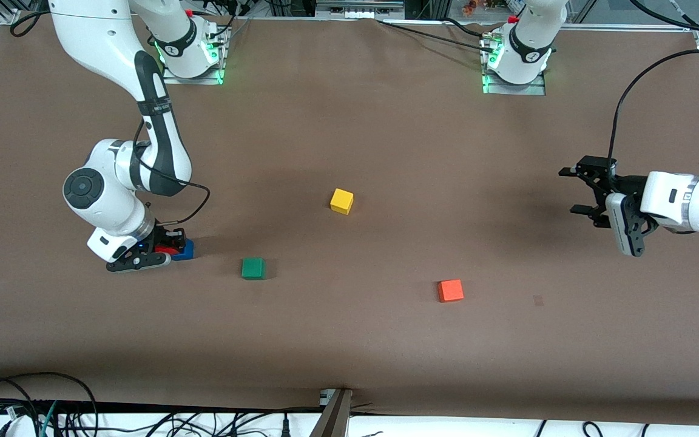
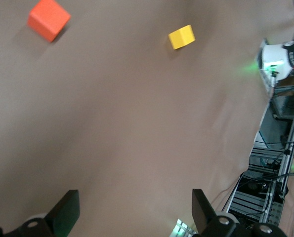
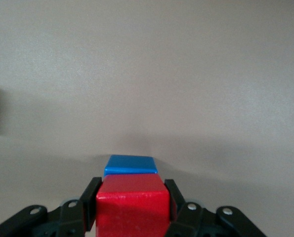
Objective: Pass red block to right arm, stack on blue
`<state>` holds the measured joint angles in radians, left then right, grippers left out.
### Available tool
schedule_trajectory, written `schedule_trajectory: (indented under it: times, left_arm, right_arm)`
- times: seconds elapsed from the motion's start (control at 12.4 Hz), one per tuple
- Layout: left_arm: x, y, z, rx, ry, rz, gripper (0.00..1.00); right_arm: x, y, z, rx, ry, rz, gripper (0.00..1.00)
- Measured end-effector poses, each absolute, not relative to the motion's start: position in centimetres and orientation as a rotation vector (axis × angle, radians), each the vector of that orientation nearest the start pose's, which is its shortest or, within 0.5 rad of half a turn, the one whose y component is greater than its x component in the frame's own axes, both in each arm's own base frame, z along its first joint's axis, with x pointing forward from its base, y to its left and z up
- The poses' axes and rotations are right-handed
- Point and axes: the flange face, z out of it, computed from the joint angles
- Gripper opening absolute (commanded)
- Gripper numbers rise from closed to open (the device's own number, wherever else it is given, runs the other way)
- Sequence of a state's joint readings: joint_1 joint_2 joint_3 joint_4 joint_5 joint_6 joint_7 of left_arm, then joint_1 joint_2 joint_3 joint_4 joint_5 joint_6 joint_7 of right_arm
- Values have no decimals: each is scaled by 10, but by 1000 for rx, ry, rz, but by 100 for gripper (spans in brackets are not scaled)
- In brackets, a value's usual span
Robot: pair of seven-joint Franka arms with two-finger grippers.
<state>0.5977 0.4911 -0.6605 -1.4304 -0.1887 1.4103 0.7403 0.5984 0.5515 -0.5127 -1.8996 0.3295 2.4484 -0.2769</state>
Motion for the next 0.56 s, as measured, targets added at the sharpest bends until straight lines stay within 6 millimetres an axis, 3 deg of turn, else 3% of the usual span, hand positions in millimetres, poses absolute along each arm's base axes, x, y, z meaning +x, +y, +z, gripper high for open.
schedule_trajectory:
  times: [0.32,0.56]
  left_arm:
    - [631,-5,498,2662,-884,-337,100]
    - [616,-51,543,2939,-765,-373,100]
  right_arm:
    - [632,74,247,-3175,-304,-157,0]
    - [631,75,246,-3177,-302,-176,0]
